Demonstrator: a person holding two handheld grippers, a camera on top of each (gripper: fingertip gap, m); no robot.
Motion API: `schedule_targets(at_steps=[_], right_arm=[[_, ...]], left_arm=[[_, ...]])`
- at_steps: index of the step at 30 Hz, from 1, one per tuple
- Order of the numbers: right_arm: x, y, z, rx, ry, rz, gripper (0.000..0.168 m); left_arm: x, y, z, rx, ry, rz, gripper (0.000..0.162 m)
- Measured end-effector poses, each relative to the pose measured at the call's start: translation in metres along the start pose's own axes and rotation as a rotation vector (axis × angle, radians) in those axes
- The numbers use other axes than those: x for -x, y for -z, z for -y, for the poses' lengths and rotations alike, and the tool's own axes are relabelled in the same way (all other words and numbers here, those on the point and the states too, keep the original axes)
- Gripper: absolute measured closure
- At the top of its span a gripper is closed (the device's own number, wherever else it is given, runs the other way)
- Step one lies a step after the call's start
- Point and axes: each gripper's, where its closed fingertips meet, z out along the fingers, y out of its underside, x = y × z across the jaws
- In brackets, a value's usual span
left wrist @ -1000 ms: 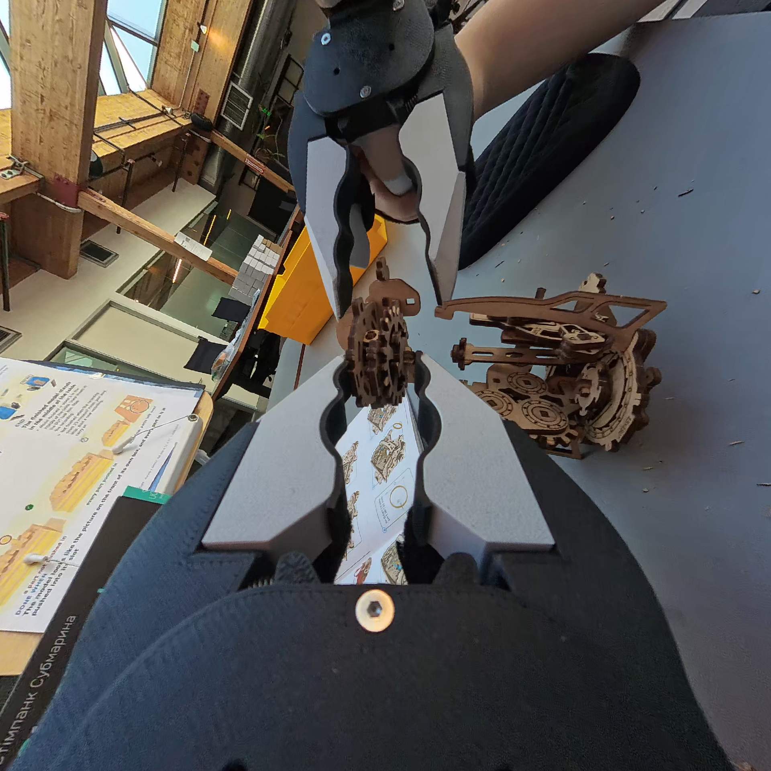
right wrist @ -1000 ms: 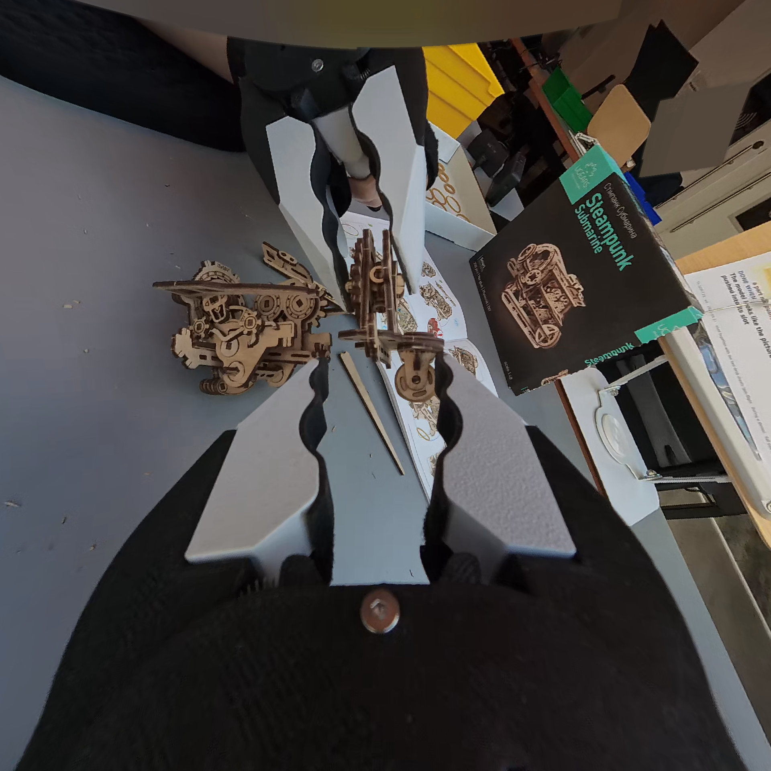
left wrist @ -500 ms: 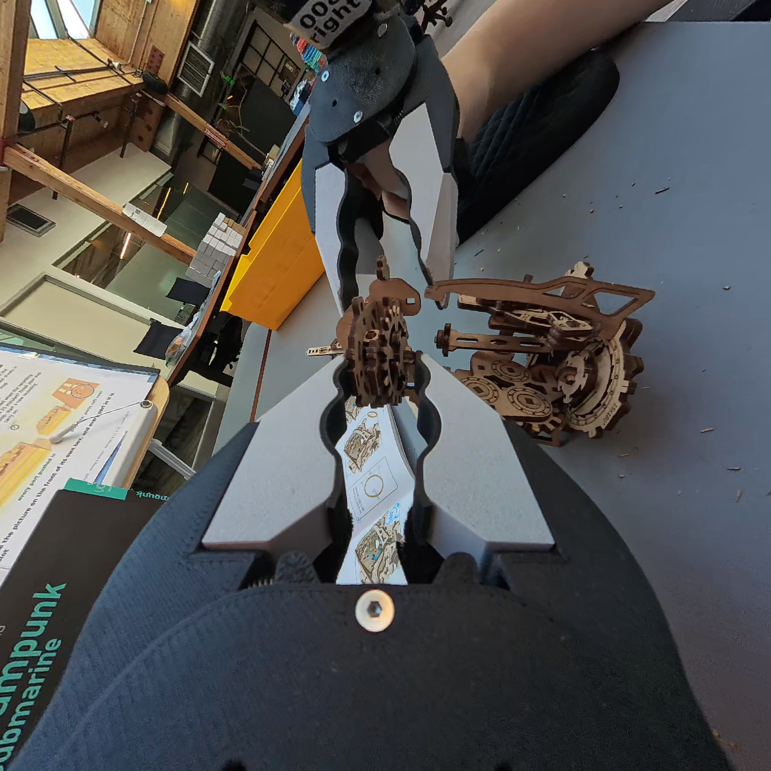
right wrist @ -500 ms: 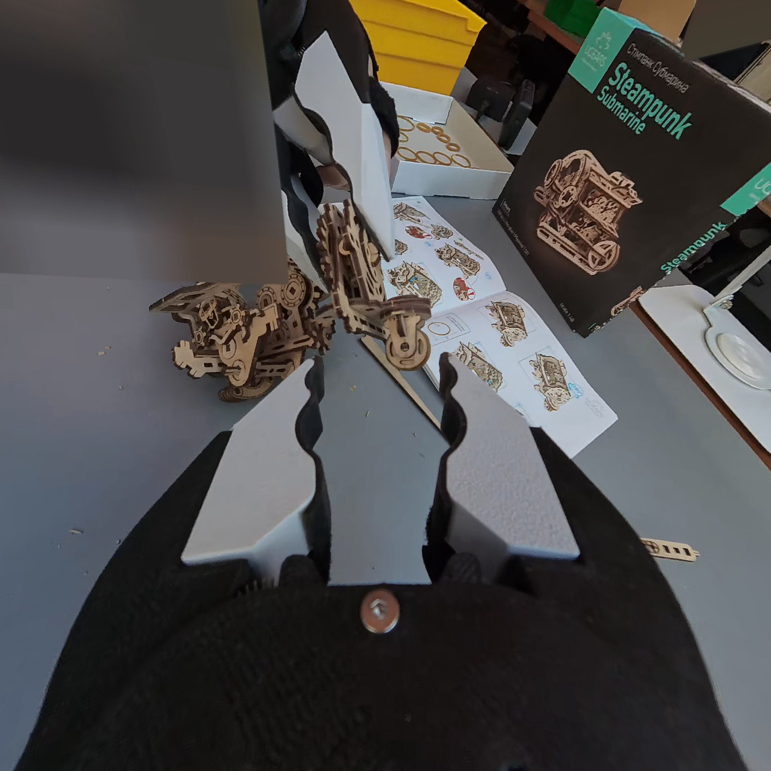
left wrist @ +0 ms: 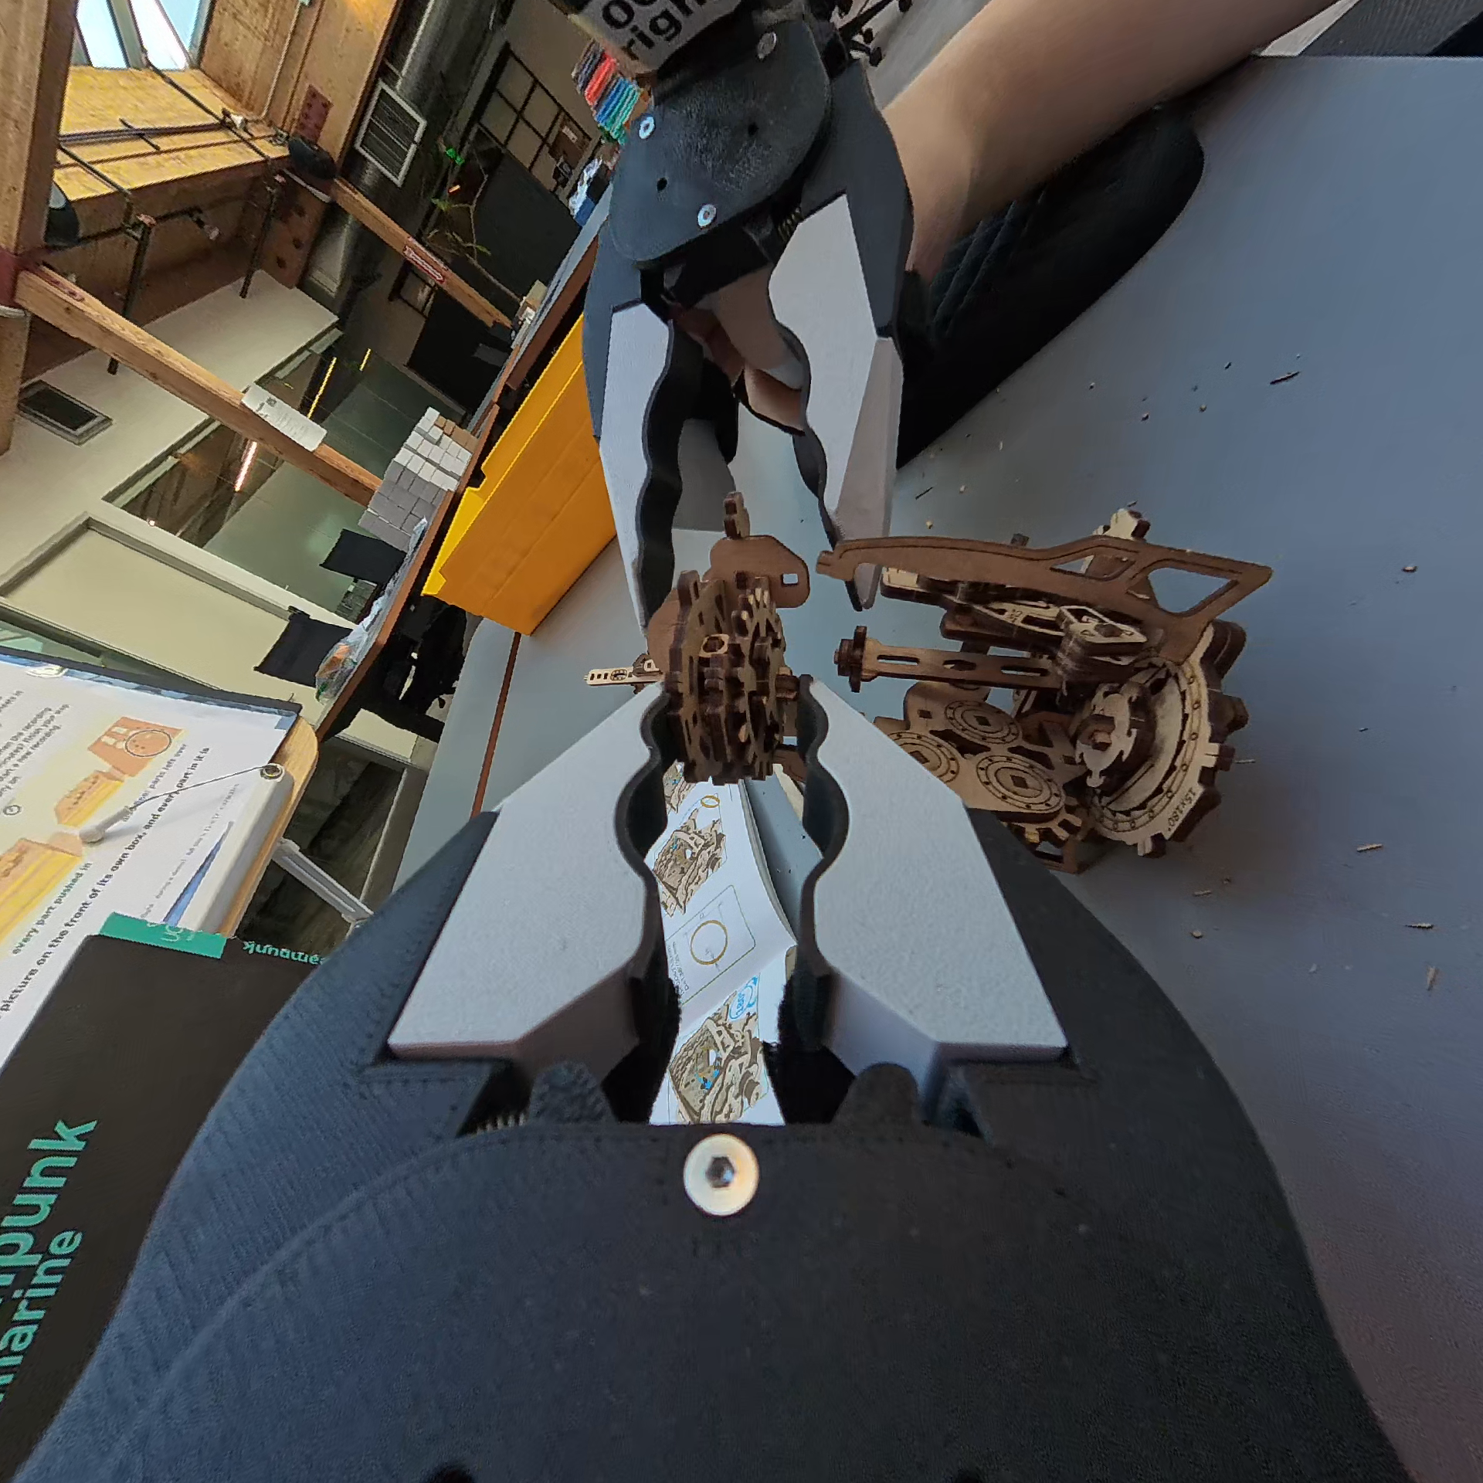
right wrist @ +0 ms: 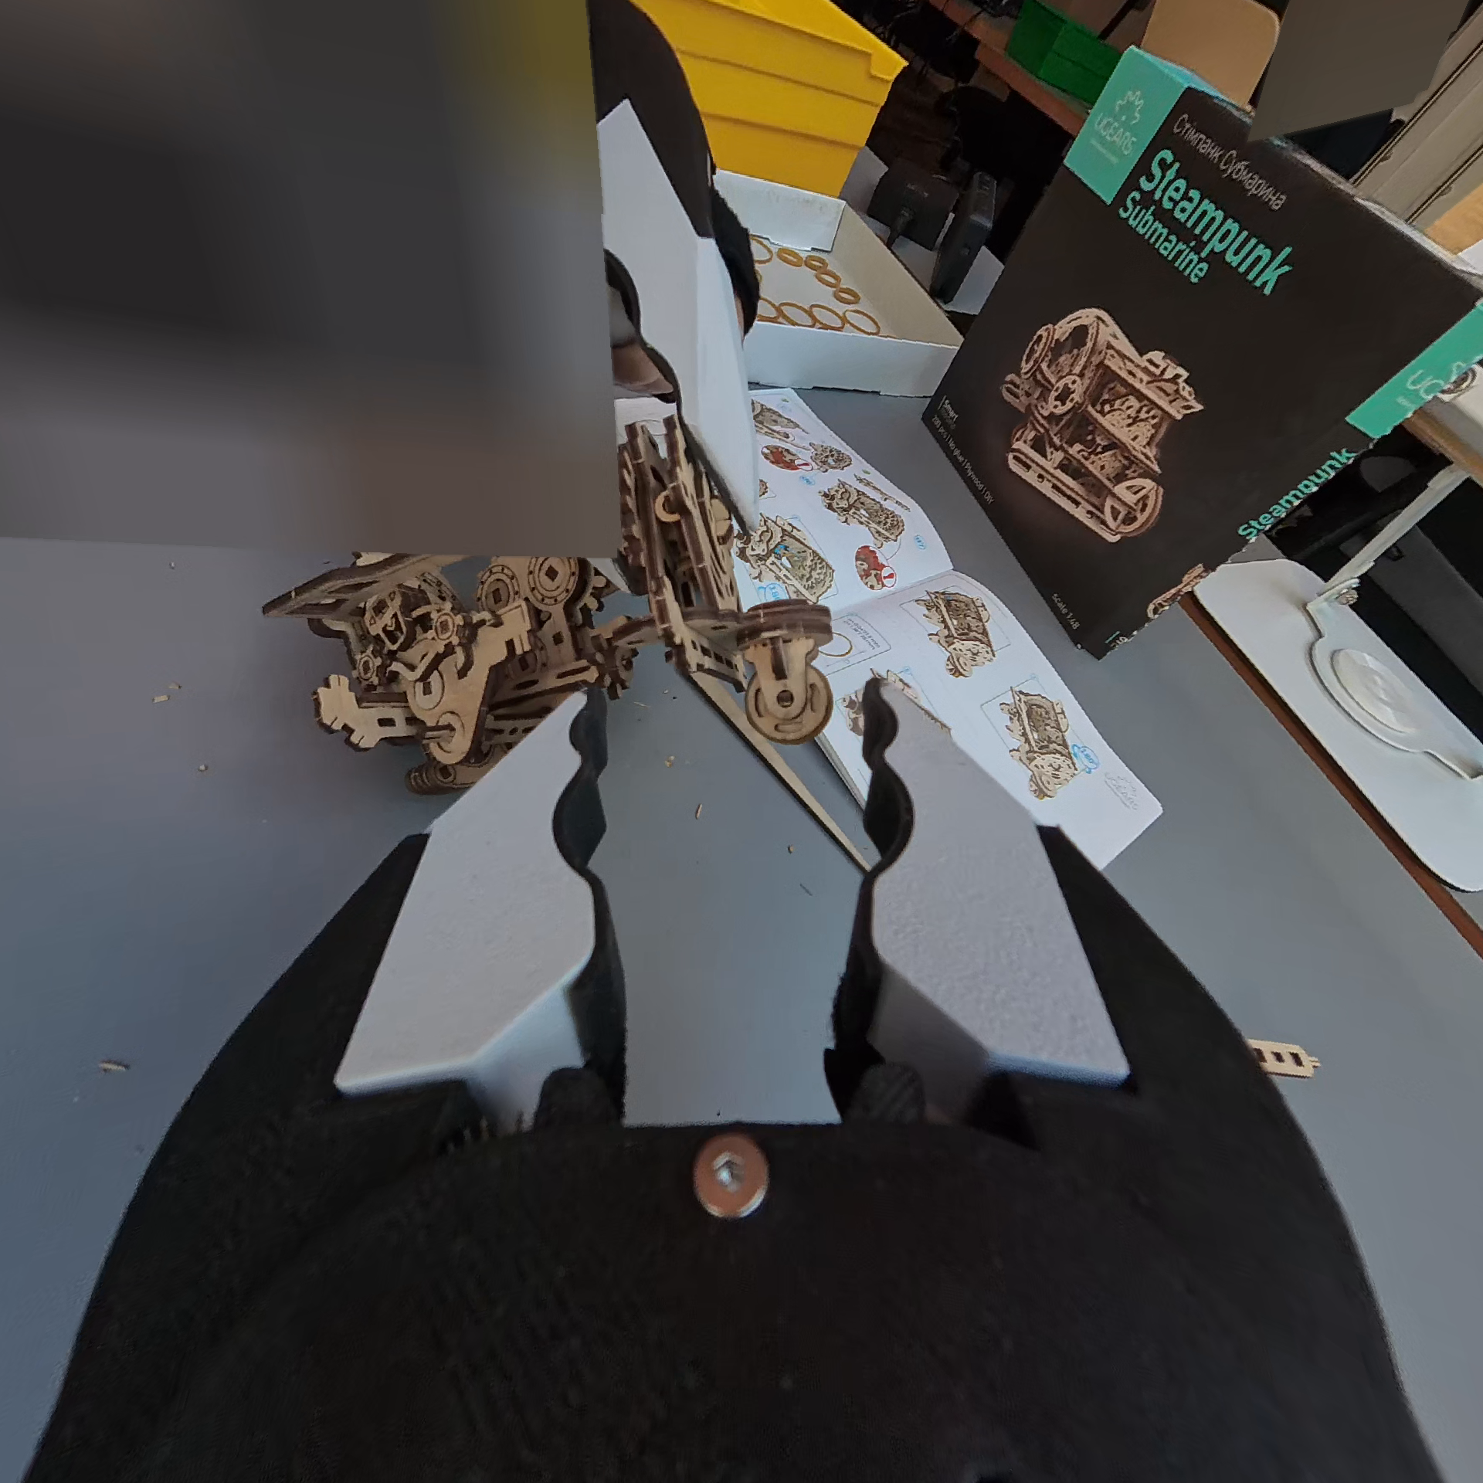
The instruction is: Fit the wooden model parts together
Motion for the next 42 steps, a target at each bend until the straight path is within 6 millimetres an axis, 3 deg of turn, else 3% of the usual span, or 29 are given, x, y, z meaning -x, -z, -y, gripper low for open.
schedule_targets(at_steps=[15, 27, 34, 42], right_arm=[[0.005, -0.004, 0.0, 0.013, 0.03, -0.017, 0.102], [0.002, -0.006, 0.0, 0.028, 0.094, -0.056, 0.115], [0.001, -0.005, 0.004, 0.023, 0.161, -0.088, 0.13], [0.002, -0.003, 0.004, 0.024, 0.147, -0.091, 0.13]], left_arm=[[0.002, 0.001, 0.0, -0.013, 0.064, -0.007, 0.134], [-0.003, 0.0, 0.005, -0.027, 0.064, -0.029, 0.135], [-0.007, -0.001, 0.006, -0.022, 0.036, -0.036, 0.135], [-0.008, -0.002, 0.008, -0.029, 0.014, -0.033, 0.134]])
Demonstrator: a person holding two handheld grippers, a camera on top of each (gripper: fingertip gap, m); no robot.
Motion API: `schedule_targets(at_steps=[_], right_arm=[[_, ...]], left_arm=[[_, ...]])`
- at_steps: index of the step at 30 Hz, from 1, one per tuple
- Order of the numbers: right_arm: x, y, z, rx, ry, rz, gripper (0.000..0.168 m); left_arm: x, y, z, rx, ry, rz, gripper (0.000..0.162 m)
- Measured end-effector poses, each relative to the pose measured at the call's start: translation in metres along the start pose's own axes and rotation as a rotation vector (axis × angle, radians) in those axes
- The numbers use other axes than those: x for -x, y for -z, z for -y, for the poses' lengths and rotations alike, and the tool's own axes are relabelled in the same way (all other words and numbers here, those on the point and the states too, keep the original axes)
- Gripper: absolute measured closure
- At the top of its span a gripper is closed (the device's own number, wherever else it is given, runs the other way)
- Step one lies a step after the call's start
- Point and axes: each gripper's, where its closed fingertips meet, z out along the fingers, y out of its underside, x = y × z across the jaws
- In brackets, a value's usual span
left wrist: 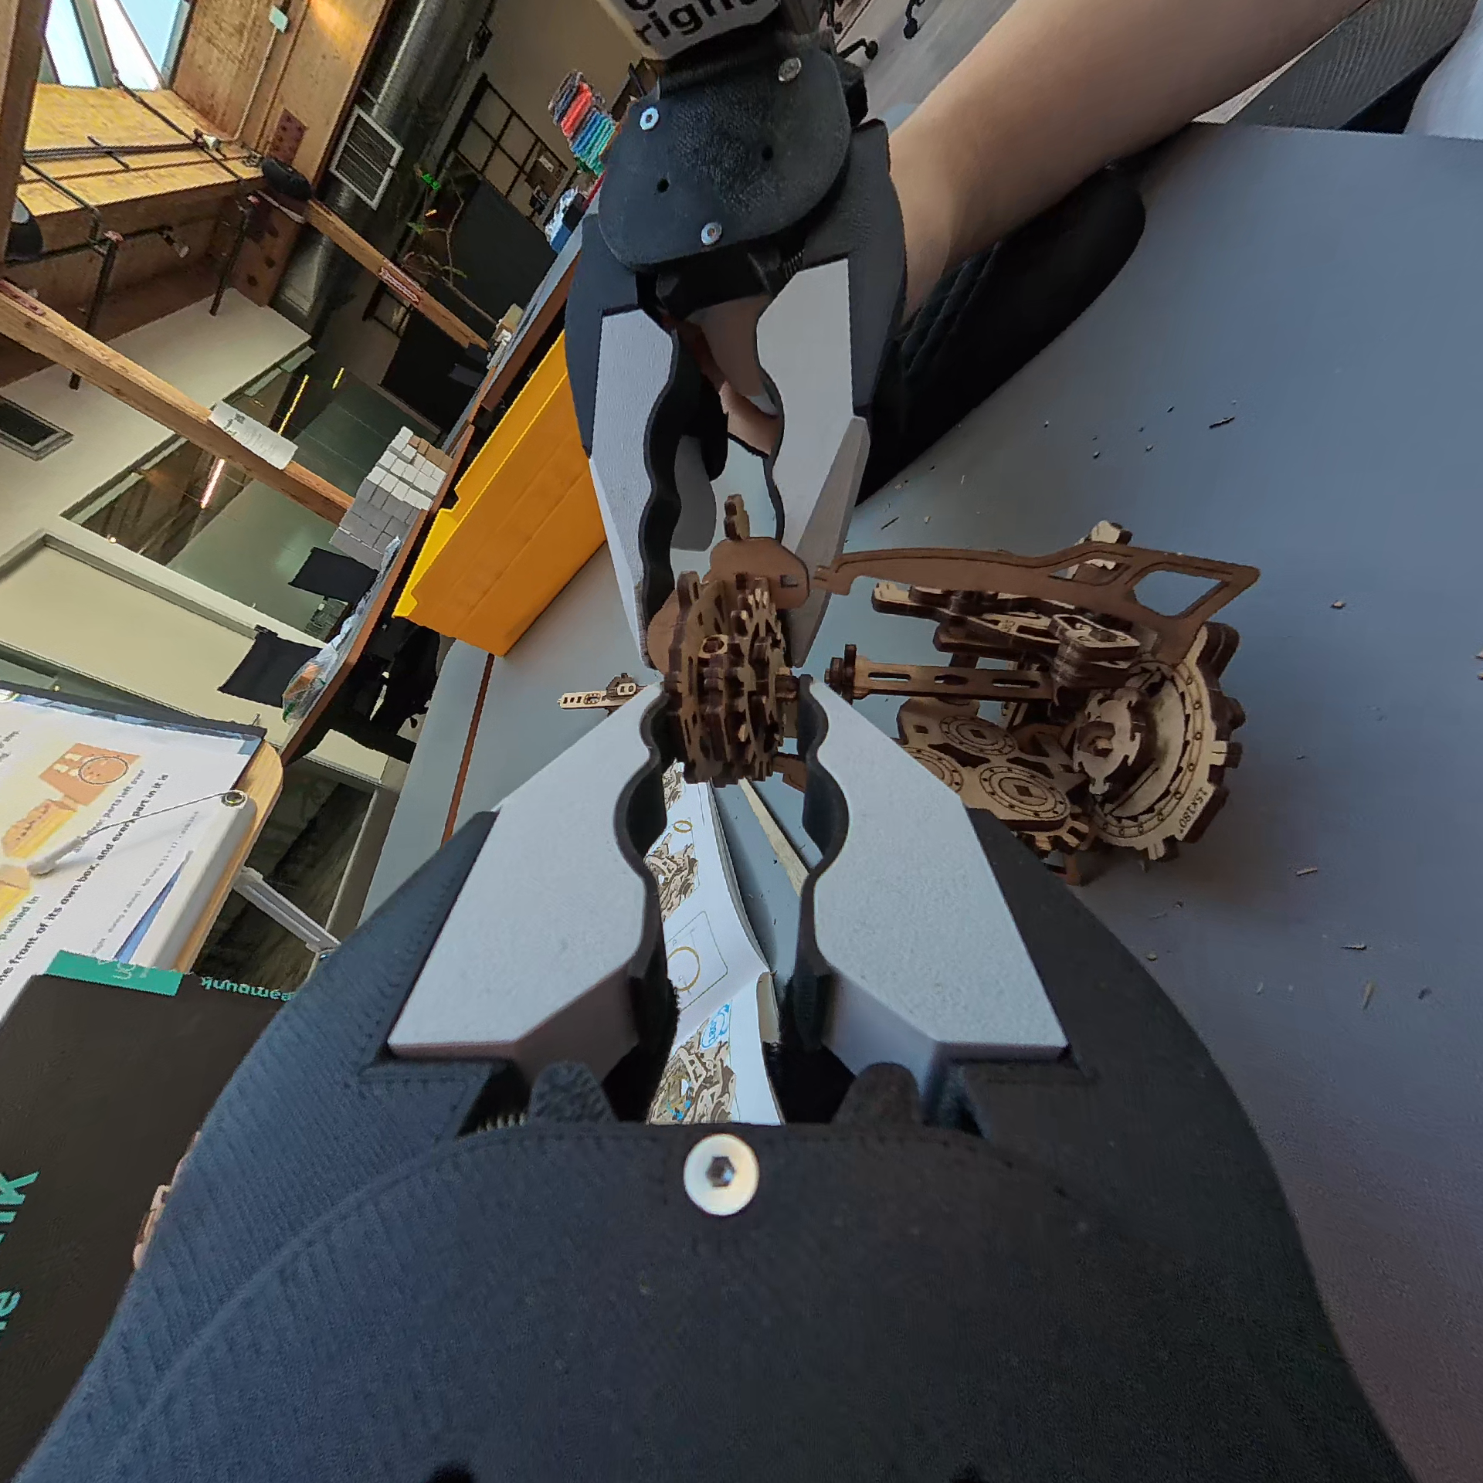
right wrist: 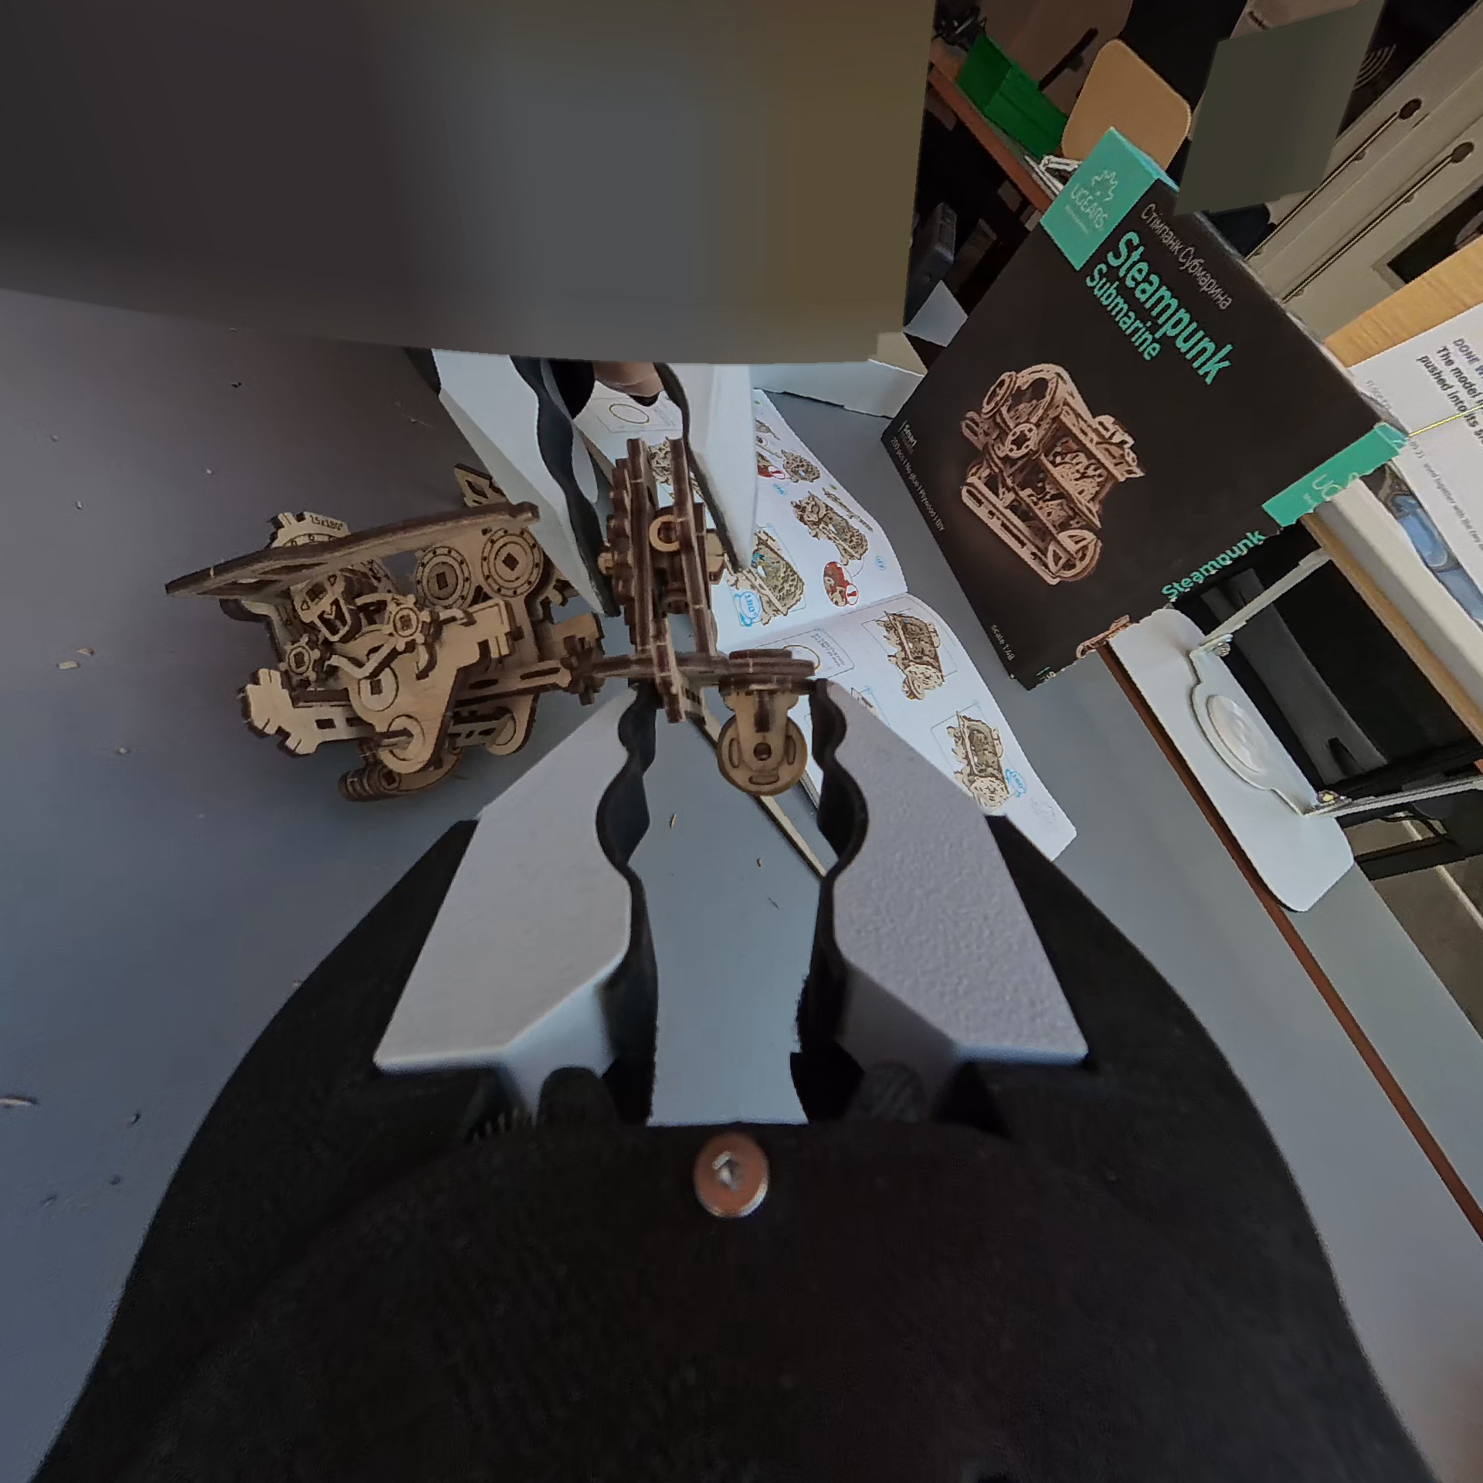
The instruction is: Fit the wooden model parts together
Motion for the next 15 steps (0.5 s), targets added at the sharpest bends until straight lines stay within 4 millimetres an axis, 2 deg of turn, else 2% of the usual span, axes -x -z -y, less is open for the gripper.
schedule_targets(at_steps=[3, 7, 12, 15], right_arm=[[0.001, 0.002, -0.001, 0.0, -0.016, 0.007, 0.128], [-0.002, 0.011, 0.0, 0.02, -0.001, 0.03, 0.118], [-0.007, 0.028, 0.026, 0.017, -0.026, 0.079, 0.118], [-0.005, 0.024, 0.045, 0.039, -0.046, 0.079, 0.122]], left_arm=[[-0.001, -0.001, 0.0, 0.001, -0.005, -0.002, 0.134], [0.002, 0.0, 0.0, 0.002, 0.012, 0.002, 0.134], [0.004, 0.0, 0.001, -0.002, 0.024, 0.004, 0.135], [0.002, -0.001, 0.0, 0.006, 0.015, 0.002, 0.135]])
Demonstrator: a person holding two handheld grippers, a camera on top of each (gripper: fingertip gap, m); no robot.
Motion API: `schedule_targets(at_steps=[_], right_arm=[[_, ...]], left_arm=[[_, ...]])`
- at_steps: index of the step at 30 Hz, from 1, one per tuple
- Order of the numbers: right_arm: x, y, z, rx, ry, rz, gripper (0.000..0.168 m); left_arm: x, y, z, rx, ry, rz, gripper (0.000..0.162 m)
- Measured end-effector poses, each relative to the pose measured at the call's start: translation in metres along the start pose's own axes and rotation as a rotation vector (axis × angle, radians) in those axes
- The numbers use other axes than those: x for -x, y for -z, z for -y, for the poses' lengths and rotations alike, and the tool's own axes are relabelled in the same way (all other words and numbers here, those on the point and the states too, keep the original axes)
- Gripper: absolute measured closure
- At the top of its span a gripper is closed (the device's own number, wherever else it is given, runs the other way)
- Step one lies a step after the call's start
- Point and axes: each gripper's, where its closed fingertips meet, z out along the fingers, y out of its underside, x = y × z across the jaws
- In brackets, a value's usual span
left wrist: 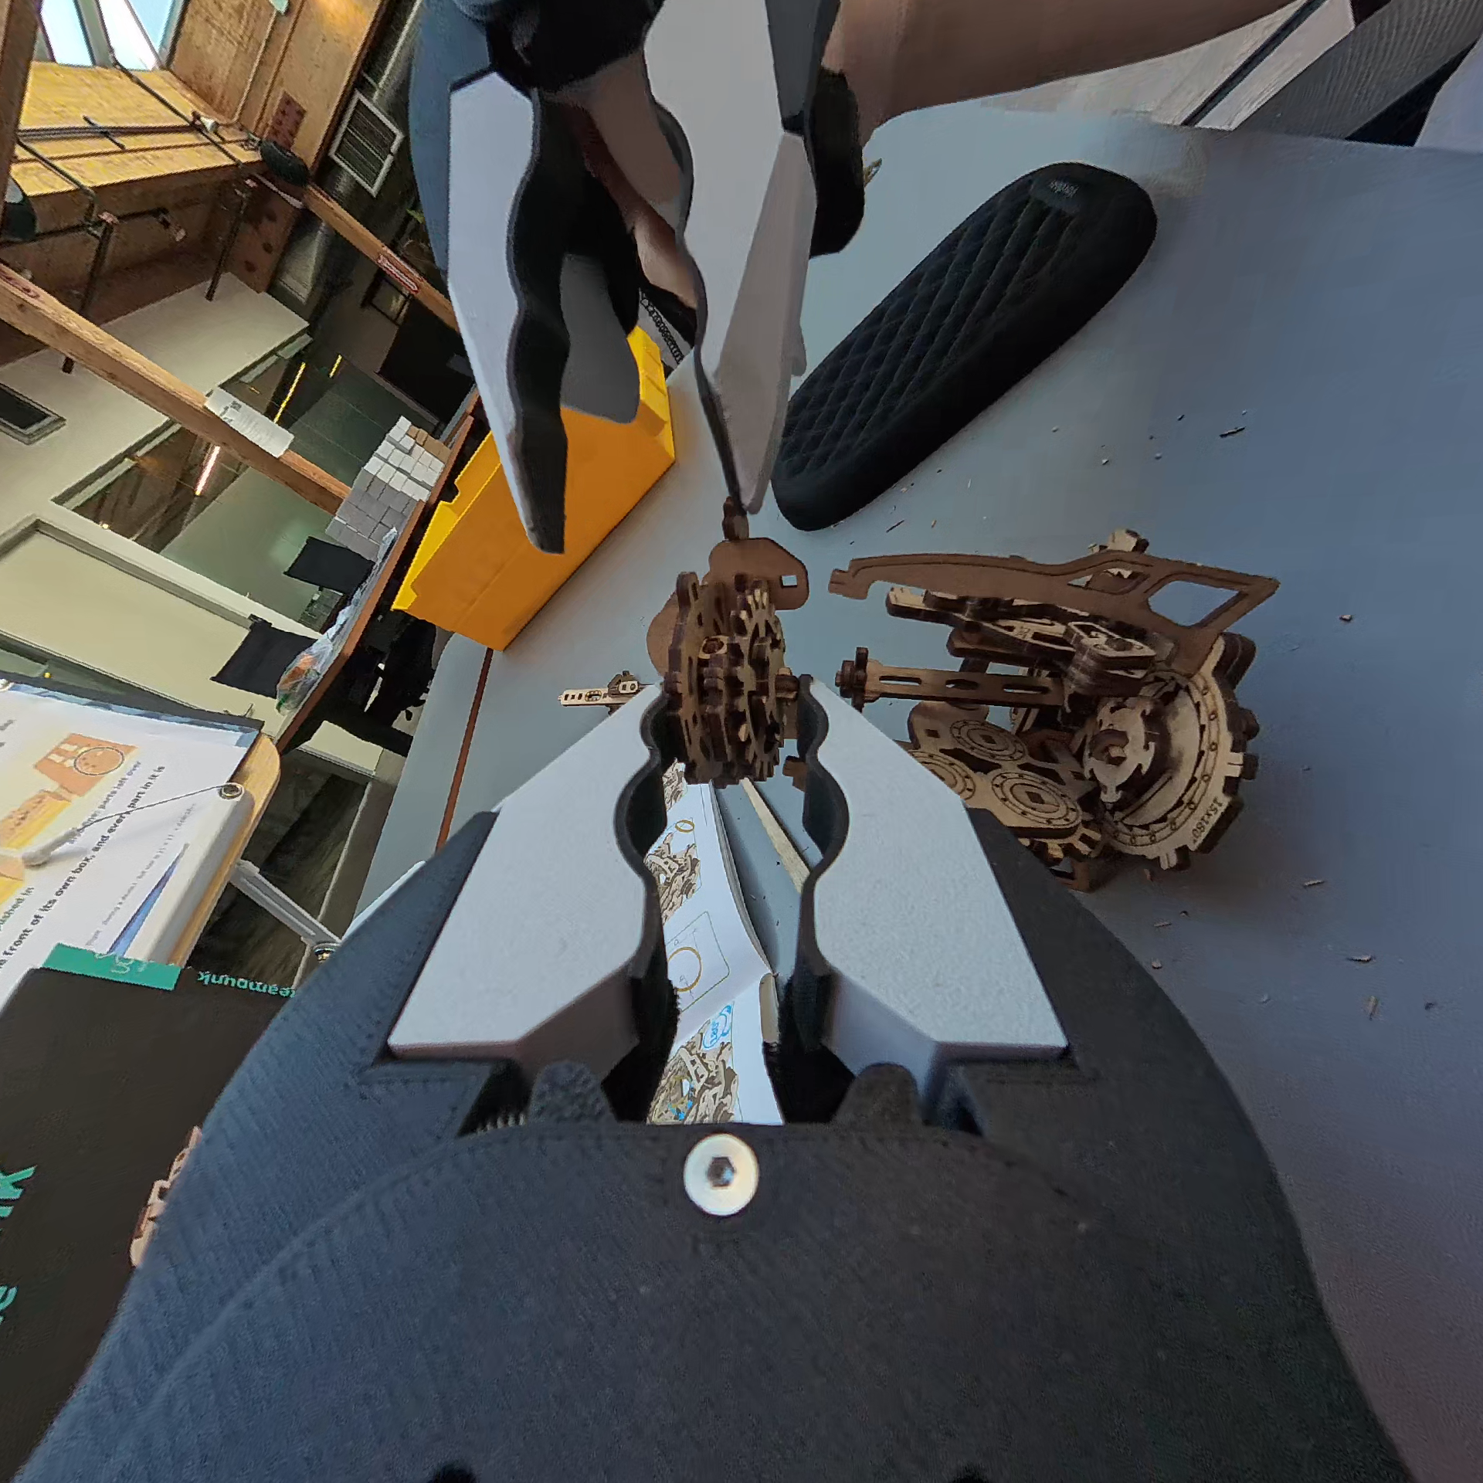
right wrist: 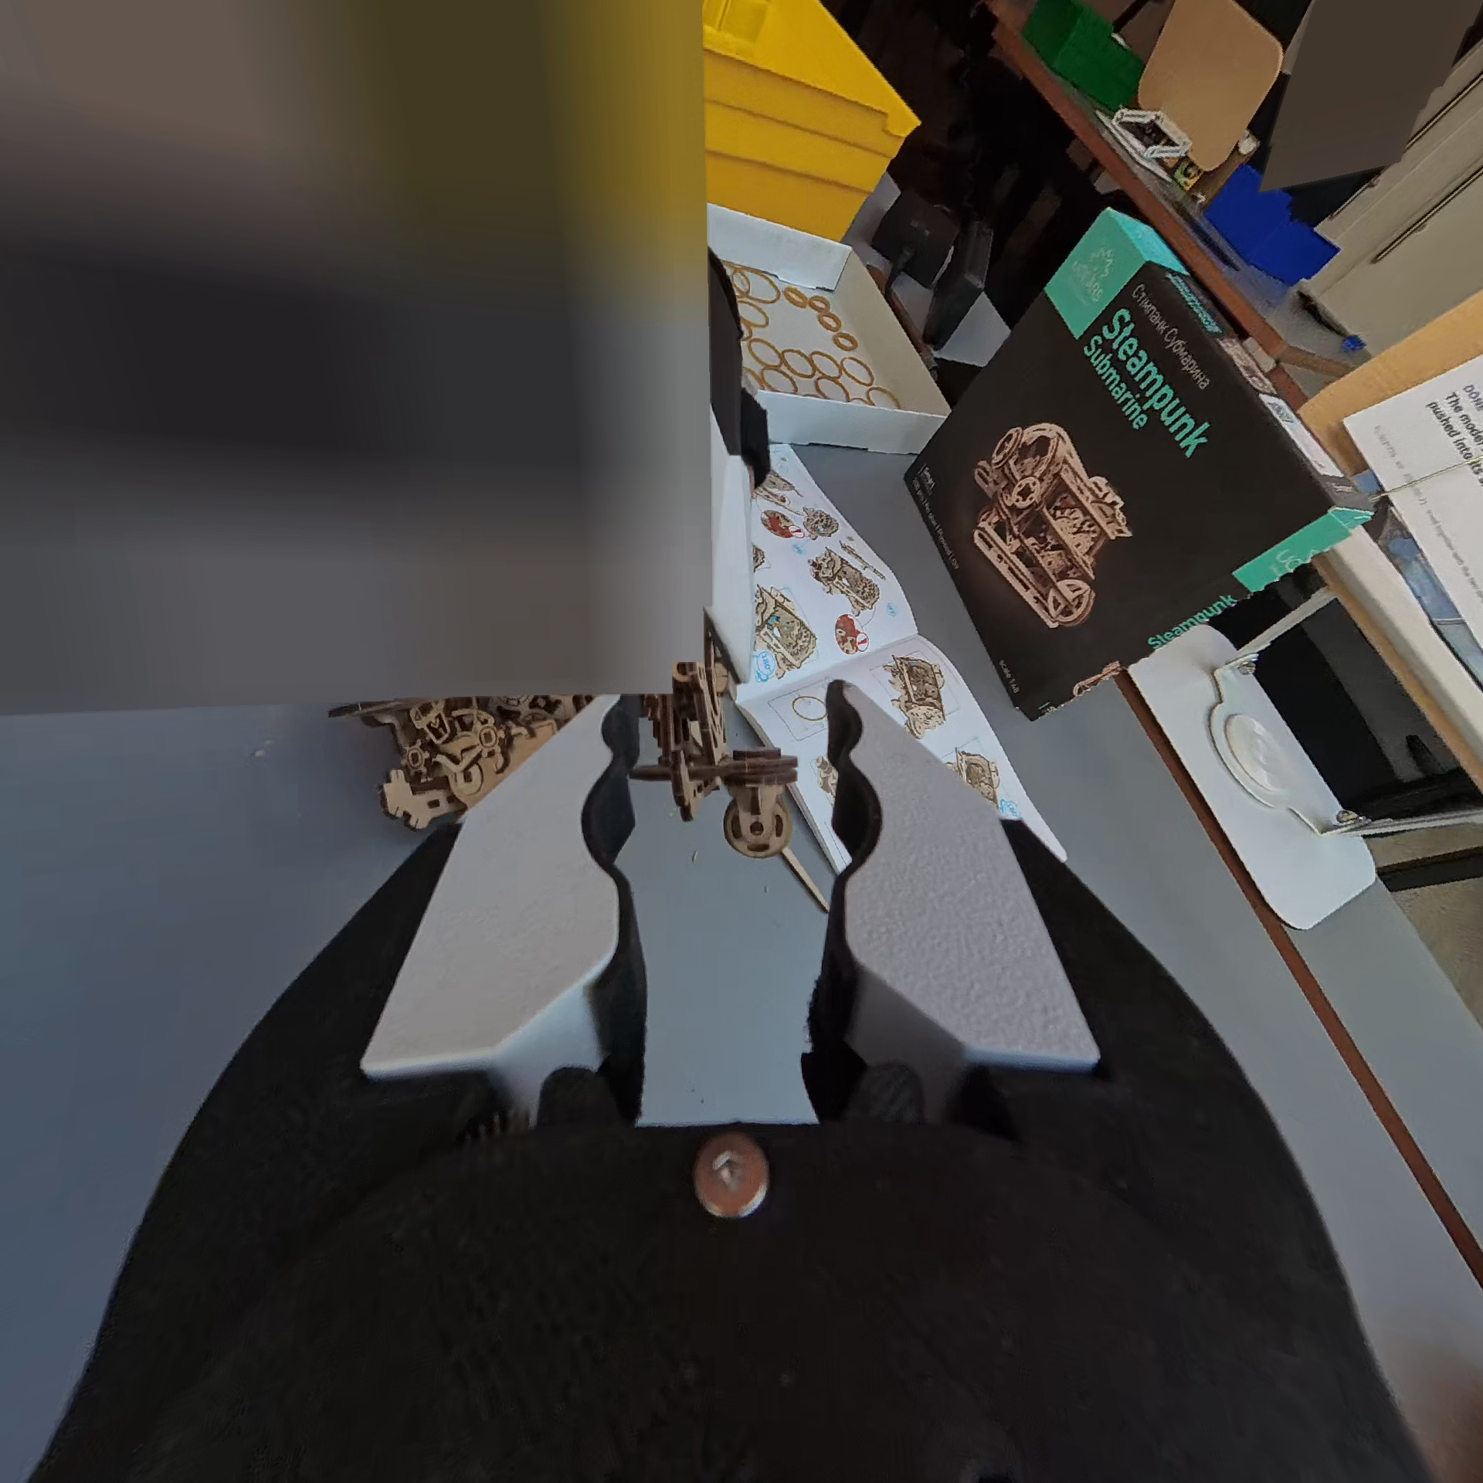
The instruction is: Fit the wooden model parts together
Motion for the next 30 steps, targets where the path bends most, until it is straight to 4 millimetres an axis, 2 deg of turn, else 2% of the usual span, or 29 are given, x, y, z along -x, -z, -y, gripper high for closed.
schedule_targets(at_steps=[3, 8, 10, 16, 26, 30], right_arm=[[0.011, -0.013, 0.006, 0.068, -0.02, 0.028, 0.123], [0.012, -0.027, -0.005, 0.206, 0.041, -0.021, 0.139], [0.014, -0.03, -0.008, 0.238, 0.036, -0.006, 0.139], [0.014, -0.03, -0.014, 0.284, 0.027, 0.002, 0.142], [0.015, -0.027, -0.01, 0.277, 0.021, -0.006, 0.145], [0.014, -0.025, -0.01, 0.27, 0.017, -0.013, 0.146]], left_arm=[[-0.001, -0.001, 0.0, 0.009, -0.009, -0.001, 0.135], [0.0, -0.001, -0.002, 0.033, 0.005, -0.006, 0.134], [-0.001, -0.001, -0.001, 0.031, 0.011, -0.007, 0.134], [0.001, 0.0, 0.003, 0.021, 0.011, 0.0, 0.134], [0.002, 0.001, 0.006, 0.003, 0.015, 0.011, 0.134], [0.004, 0.002, 0.007, 0.003, 0.035, 0.017, 0.128]])
